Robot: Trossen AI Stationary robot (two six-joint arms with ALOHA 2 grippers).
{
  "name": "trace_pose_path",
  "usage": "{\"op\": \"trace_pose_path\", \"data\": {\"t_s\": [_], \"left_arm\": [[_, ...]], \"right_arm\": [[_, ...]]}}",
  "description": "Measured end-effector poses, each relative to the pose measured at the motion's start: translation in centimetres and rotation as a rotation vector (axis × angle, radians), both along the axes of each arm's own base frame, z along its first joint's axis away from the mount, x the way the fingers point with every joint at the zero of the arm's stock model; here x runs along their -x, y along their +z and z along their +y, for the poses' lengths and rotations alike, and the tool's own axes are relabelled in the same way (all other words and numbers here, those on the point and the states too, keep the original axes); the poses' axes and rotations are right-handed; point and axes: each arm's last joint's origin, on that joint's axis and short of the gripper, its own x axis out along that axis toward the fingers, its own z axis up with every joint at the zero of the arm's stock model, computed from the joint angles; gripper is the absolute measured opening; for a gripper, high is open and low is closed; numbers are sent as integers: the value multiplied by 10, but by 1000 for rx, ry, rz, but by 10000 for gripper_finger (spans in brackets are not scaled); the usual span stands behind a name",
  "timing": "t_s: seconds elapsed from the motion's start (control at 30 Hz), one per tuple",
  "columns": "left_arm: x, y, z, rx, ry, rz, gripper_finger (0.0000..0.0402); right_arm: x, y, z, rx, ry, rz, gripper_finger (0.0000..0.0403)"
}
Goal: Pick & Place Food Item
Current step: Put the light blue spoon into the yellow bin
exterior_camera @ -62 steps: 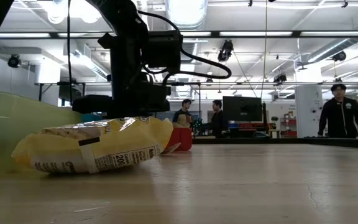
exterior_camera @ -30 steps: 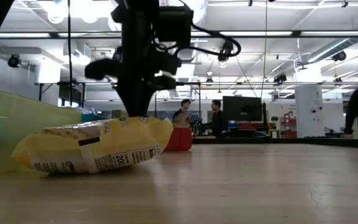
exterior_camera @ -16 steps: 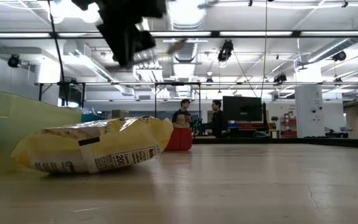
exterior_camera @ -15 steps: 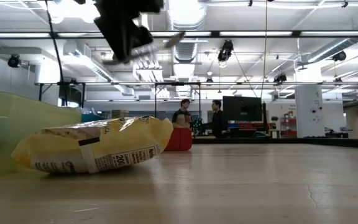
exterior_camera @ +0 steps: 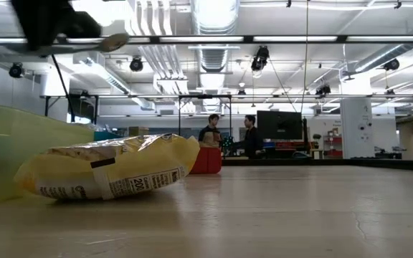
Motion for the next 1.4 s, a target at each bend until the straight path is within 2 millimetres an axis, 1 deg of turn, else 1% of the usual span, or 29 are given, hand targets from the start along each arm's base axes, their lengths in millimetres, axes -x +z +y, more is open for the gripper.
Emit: {"op": "trace_pose_path", "data": {"t_s": [0.13,0.27,0.43,0.57,0.77,1.0,1.2,1.4], "left_arm": [[26,-21,-12,15,20,54,40],[50,-43,-18,64,86,84,40],[70,-72,-21,80,153,145,40],[77,-91,-23,69,170,182,40],[77,-113,-27,104,215,127,40],[82,-135,-23,97,276,97,40],[88,-147,-20,84,345,112,40],[85,-148,-21,106,341,83,40]], "right_arm": [[-2,1,1,-6,2,-20,263],[-4,3,1,-18,3,-45,263],[-6,5,2,-32,3,-82,263],[-6,5,3,-47,-6,-91,263],[-6,5,3,-73,-24,-104,263],[-8,6,3,-84,-20,-122,263],[-8,6,3,-84,-20,-122,263],[-8,6,3,-84,-21,-123,263]]}}
